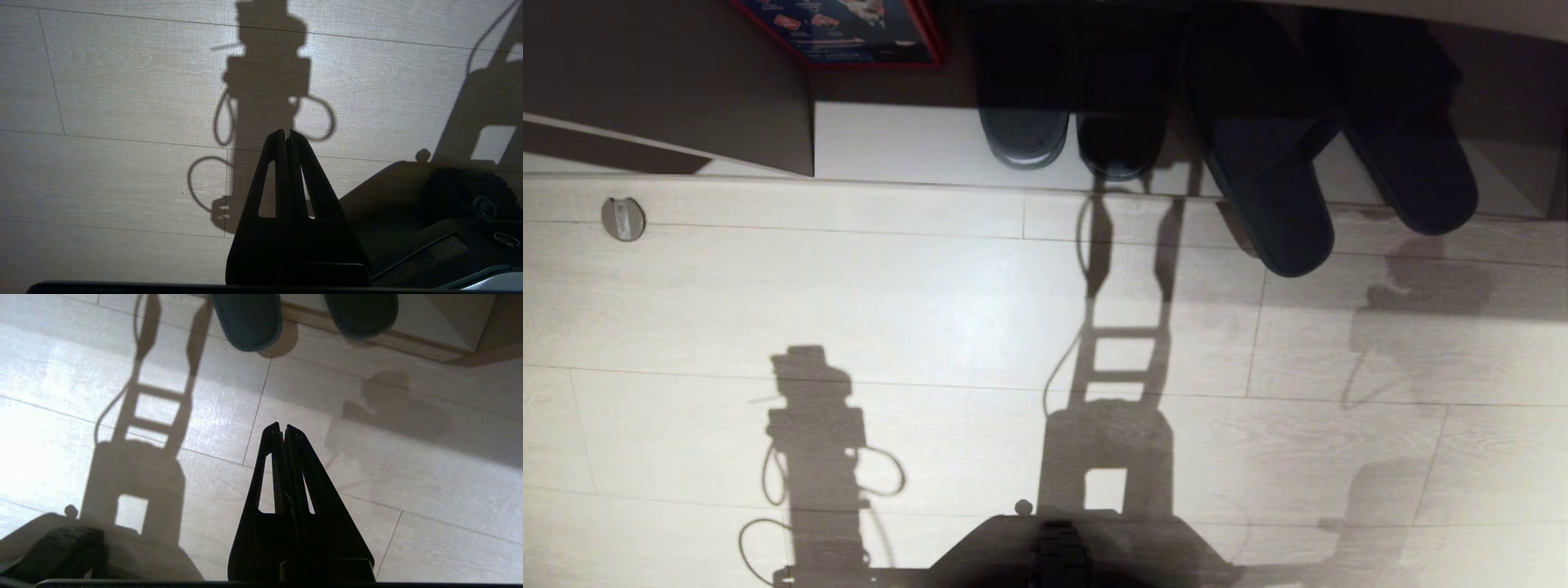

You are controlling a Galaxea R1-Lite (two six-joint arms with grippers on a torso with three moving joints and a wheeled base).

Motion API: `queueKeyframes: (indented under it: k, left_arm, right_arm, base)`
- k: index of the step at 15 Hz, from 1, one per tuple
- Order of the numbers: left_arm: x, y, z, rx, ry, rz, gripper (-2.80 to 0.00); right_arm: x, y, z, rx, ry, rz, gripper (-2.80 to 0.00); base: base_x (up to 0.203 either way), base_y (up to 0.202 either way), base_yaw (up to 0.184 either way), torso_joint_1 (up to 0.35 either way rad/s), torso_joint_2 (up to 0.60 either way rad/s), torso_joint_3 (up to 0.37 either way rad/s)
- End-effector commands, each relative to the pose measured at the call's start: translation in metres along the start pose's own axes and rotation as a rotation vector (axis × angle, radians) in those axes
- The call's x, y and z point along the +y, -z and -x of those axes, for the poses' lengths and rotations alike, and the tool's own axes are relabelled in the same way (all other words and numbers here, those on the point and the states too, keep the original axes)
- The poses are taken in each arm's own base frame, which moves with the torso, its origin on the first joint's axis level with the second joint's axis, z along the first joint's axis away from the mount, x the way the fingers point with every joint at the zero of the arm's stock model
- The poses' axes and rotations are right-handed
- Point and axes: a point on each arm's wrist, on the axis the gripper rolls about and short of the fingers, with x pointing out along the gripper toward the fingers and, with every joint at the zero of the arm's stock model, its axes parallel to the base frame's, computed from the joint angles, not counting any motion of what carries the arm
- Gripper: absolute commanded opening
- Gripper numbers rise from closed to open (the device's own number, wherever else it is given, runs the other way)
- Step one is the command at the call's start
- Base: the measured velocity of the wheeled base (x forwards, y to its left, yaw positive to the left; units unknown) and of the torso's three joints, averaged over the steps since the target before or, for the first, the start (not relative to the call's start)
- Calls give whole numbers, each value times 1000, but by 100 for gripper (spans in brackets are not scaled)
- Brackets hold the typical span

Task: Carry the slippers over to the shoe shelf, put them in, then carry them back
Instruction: Pick up the slippers in the shoe cabinet

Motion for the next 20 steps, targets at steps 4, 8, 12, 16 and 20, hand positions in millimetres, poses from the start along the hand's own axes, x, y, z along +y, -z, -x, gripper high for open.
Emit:
queueKeyframes:
  k: [4,8,12,16,20]
  left_arm:
    - [0,0,0,-2,0,1,-280]
    - [0,0,0,-1,-1,1,-280]
    - [0,0,0,-3,0,1,-280]
    - [0,0,0,-2,0,1,-280]
    - [0,0,0,-2,0,-2,-280]
  right_arm:
    - [8,40,27,-17,34,-14,-280]
    - [13,65,47,38,52,-40,-280]
    - [15,81,51,161,86,-50,-280]
    - [16,88,52,231,85,-60,-280]
    - [16,88,52,232,86,-63,-280]
  base:
    - [0,0,0,0,0,0]
    - [0,0,0,0,0,0]
    - [0,0,0,0,0,0]
    - [0,0,0,0,0,0]
    - [0,0,0,0,0,0]
